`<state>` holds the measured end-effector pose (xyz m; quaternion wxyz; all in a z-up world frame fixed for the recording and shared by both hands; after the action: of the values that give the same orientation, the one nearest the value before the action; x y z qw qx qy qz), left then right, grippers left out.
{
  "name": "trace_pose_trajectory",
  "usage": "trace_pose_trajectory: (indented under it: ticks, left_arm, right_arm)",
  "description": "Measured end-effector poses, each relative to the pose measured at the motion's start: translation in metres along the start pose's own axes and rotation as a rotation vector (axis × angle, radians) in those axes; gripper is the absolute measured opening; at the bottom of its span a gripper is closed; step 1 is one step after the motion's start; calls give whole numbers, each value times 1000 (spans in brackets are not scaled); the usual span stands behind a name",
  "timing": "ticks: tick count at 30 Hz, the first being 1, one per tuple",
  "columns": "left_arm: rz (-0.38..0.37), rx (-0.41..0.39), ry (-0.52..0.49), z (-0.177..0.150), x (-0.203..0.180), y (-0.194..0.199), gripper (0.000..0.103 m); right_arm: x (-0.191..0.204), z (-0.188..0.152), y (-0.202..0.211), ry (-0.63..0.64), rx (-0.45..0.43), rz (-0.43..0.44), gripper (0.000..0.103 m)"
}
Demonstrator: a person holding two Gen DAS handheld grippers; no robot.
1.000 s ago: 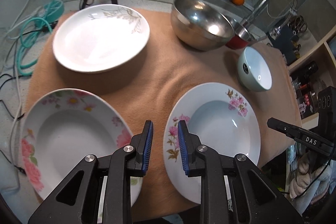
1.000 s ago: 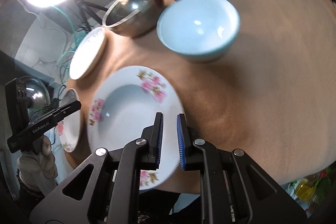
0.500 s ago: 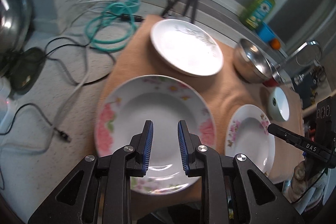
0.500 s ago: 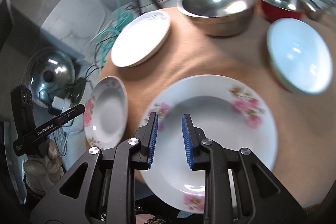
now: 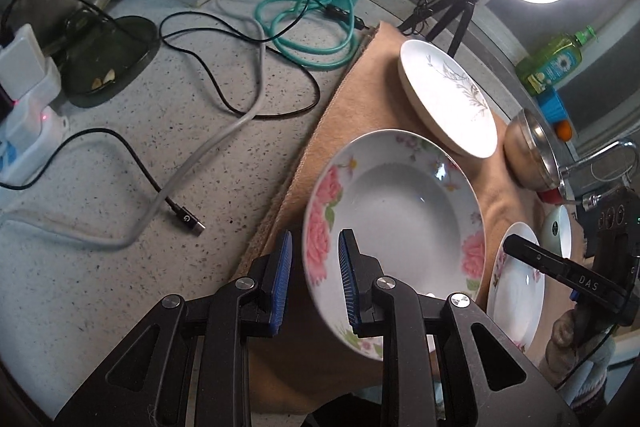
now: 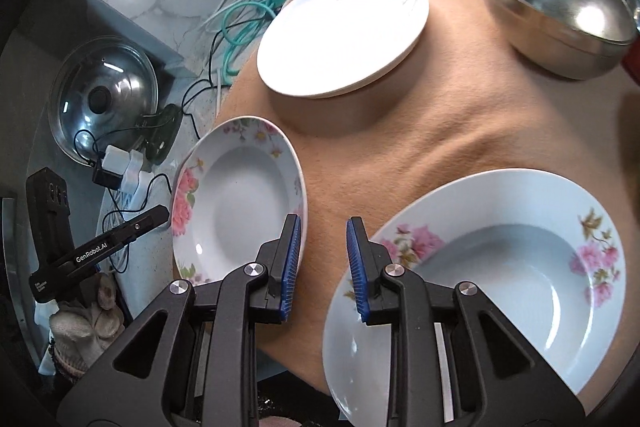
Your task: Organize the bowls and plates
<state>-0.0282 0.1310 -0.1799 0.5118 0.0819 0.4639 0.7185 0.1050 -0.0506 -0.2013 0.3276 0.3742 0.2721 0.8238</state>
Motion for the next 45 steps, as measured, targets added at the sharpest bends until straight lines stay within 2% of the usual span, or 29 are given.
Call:
trace_pose_trajectory:
  ticks: [6, 13, 16, 23, 36, 45]
  left_arm:
    - [-24, 22, 18, -2, 3, -8, 22]
    - [-42, 47, 29, -5, 4, -15, 22]
    - [-48, 54, 27, -6, 3, -16, 16]
    - [-52, 59, 28, -7, 3, -19, 15]
    - [-57, 47, 8, -4, -5, -14, 15]
    - [-103, 19, -41, 6, -33, -2, 15]
  right_arm:
    - [3, 1, -17, 13, 34, -5, 24]
    - [5, 0, -30, 16, 65, 11, 17]
    - [7, -1, -36, 15, 79, 21, 14]
    - [12, -1, -41, 18, 90, 35, 9]
    - [10, -1, -36, 10, 81, 23, 9]
    - [2, 5, -5, -21, 28, 22, 9]
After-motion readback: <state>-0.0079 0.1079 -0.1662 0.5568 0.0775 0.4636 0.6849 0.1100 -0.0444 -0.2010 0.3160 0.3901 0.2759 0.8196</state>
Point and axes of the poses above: each gripper's, at about its wrist camera, not at the fingertips, and y roughly against the way its jaws point, x to its left, z to its top, the point moved 4 cm from there along -y, roughly the way its jaws point, and after that the axes turned 14 degrees about -x, right-handed, at the moved point
